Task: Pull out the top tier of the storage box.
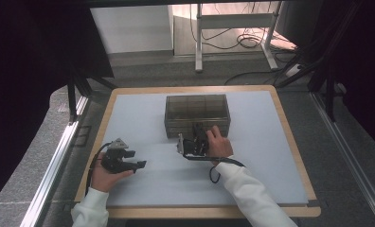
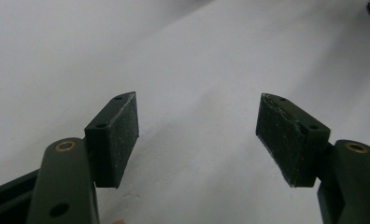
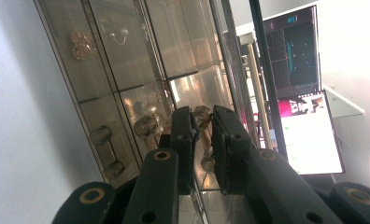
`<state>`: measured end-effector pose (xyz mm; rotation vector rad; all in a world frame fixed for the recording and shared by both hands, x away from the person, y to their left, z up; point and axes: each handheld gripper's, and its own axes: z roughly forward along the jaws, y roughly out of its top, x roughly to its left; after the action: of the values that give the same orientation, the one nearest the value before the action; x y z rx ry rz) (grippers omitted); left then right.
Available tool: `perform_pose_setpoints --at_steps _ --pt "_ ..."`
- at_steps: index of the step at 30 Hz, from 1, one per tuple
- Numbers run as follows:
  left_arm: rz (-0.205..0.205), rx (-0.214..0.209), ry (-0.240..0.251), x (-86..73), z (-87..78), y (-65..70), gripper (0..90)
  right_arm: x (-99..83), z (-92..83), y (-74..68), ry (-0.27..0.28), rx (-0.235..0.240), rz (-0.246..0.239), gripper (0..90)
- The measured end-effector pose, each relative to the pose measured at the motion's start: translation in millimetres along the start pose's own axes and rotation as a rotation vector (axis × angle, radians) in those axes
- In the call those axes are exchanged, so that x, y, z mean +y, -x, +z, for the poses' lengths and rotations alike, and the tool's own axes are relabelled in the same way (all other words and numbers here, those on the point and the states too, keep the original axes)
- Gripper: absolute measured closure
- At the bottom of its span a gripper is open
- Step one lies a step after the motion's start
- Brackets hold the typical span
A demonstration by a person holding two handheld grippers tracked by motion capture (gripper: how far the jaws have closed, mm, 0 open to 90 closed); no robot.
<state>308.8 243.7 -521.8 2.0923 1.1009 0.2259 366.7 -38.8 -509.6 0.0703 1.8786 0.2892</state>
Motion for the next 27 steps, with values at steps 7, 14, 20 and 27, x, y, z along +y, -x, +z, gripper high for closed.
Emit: perform_pose_setpoints --at_steps 7,14,20,27 --pt "0.001 0.000 -0.002 0.0 0.3 0.0 30.4 -0.9 -1.3 0.1 0.013 0.006 -0.002 79.4" --pt "0.000 0.000 -0.001 0.0 0.4 0.2 30.3 -1.0 -3.8 -1.0 0.013 0.003 0.005 79.4" --pt "-0.003 -0.001 0.000 -0.1 0.0 0.3 30.3 -1.3 -6.3 -1.8 0.018 0.005 0.005 79.5" --pt "-0.001 0.000 -0.003 0.0 0.7 0.1 30.3 0.0 -13.3 -0.5 0.049 0.006 0.039 87.6"
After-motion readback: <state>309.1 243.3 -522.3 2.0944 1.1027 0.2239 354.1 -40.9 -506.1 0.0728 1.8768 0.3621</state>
